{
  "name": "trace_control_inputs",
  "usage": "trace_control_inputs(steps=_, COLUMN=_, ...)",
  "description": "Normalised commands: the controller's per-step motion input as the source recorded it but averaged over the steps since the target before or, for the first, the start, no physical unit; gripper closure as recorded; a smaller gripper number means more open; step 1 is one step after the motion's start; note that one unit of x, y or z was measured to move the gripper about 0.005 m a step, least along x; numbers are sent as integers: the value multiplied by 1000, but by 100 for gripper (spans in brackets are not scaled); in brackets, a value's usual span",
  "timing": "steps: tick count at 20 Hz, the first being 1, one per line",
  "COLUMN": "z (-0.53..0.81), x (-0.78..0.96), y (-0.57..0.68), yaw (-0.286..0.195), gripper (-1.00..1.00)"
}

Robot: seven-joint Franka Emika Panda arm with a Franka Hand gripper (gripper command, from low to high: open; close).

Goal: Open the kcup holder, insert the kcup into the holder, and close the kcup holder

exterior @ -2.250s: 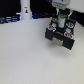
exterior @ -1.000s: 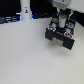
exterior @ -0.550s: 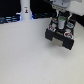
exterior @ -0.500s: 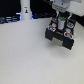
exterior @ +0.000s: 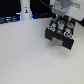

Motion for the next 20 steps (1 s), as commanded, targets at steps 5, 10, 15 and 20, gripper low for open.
trace_control_inputs(steps=5, z=38, x=43, y=80, yaw=80, gripper=-100)
trace_control_inputs(steps=10, z=298, x=97, y=-4, yaw=106, gripper=-100)
trace_control_inputs(steps=15, z=377, x=130, y=-27, yaw=109, gripper=-100)
trace_control_inputs(steps=20, z=455, x=272, y=-128, yaw=128, gripper=-100)
